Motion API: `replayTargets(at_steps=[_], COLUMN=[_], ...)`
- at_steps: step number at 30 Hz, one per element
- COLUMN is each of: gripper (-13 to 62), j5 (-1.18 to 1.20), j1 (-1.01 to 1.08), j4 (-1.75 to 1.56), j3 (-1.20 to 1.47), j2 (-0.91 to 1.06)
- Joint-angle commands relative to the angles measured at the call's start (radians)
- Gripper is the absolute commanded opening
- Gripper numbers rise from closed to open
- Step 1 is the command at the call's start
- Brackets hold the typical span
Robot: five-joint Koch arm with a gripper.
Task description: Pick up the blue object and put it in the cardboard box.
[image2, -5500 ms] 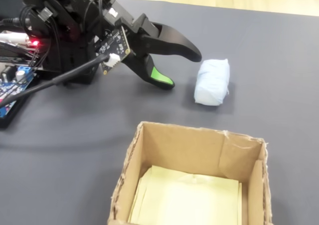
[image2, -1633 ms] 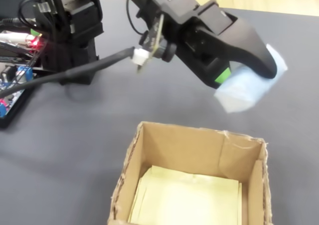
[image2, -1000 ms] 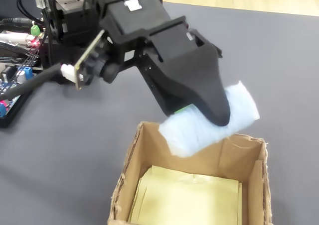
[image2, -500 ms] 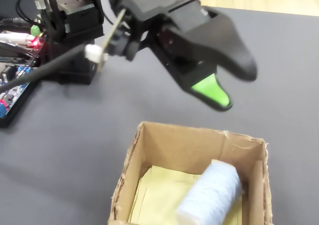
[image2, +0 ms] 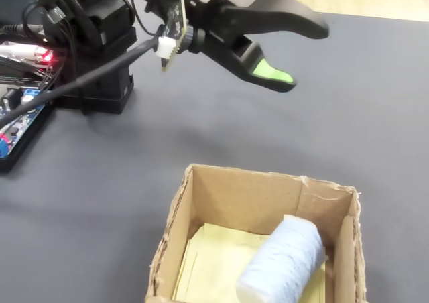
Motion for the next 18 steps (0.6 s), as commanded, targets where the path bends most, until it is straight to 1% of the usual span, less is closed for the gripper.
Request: replayTargets(at_steps=[1, 7, 13, 18], gripper=[34.1, 34.1, 34.1, 34.1], j5=[0.031, 0.028, 0.031, 0.031], j1=[-0.049, -0.144, -0.155, -0.156], j4=[-0.092, -0.086, -0.066, 0.052], j3=[0.006, 0.163, 0.284, 0.316], j2=[0.055, 0.103, 0.106, 0.107])
